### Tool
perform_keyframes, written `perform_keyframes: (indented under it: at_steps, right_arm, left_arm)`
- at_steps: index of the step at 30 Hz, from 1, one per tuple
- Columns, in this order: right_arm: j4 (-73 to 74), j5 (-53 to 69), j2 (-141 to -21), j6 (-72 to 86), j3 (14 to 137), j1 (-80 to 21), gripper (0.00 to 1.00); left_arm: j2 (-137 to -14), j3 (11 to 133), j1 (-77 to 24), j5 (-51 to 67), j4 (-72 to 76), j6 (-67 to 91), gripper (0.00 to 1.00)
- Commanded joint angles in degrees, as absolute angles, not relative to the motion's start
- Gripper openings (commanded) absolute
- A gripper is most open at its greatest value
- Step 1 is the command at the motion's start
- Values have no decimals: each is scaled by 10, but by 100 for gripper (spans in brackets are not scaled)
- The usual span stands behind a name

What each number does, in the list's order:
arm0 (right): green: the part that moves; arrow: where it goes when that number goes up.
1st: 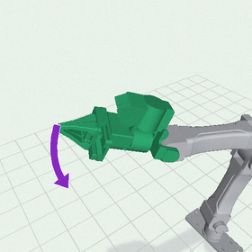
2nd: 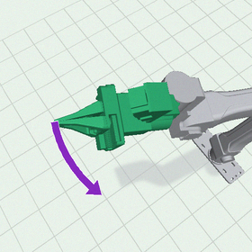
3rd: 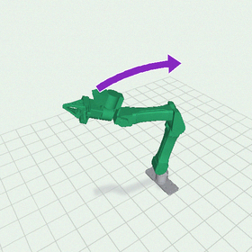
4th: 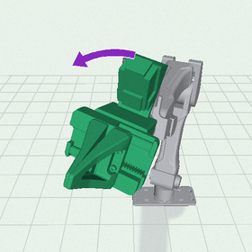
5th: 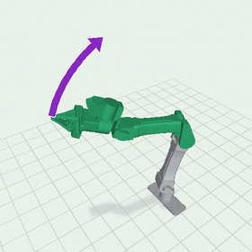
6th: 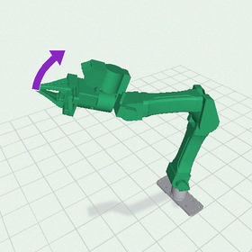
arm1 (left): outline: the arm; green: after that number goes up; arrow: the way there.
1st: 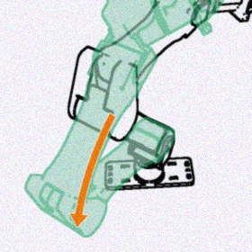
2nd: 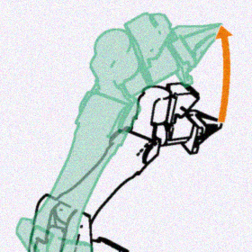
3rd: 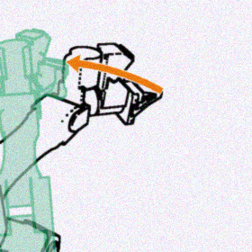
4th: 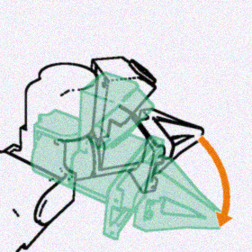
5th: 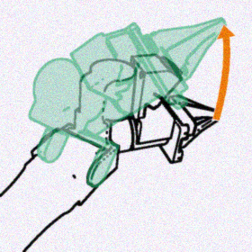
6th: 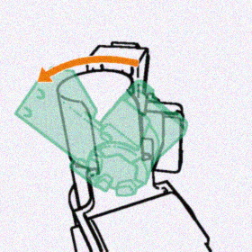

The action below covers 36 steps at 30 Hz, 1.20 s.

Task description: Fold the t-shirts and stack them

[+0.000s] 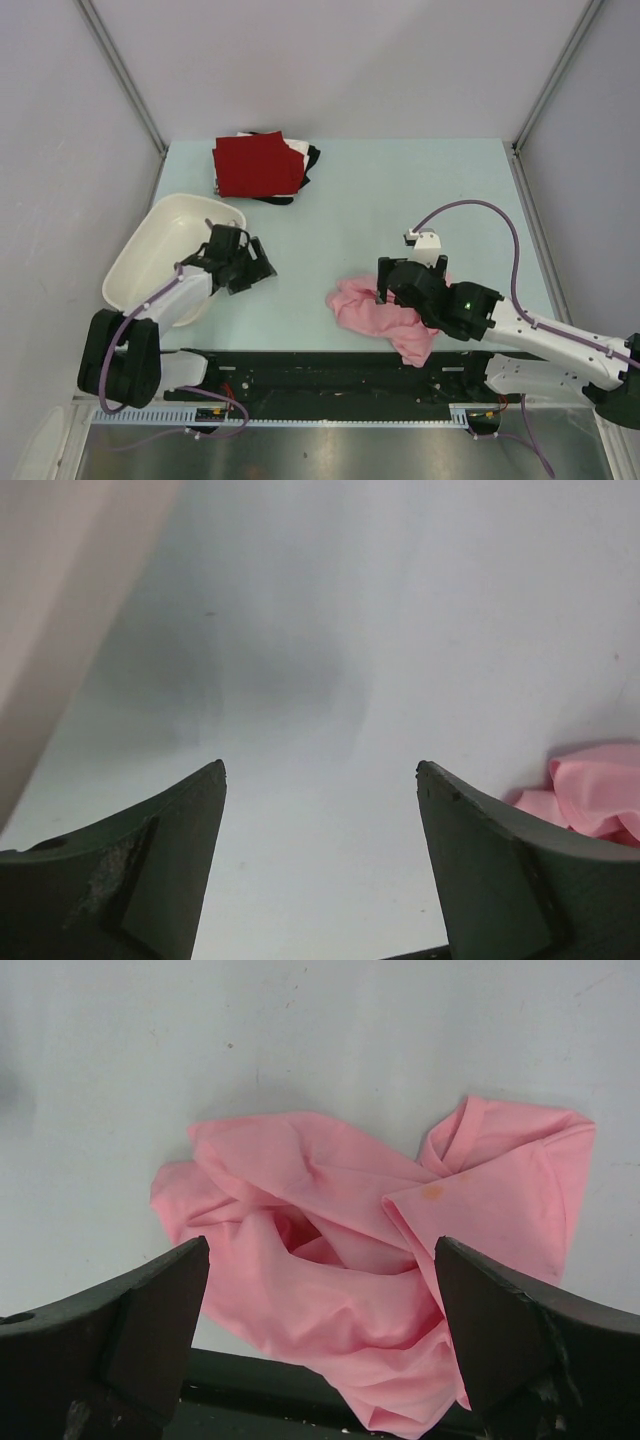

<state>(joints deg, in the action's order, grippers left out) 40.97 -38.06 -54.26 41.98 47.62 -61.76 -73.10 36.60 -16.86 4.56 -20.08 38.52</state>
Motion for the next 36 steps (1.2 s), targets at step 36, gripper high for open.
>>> perform_keyframes:
  at_steps: [36]
  right_arm:
    - [426,-347,-554,336,498,-638,100]
  left_arm:
    - [-722,588,-45,14,-247,393,82]
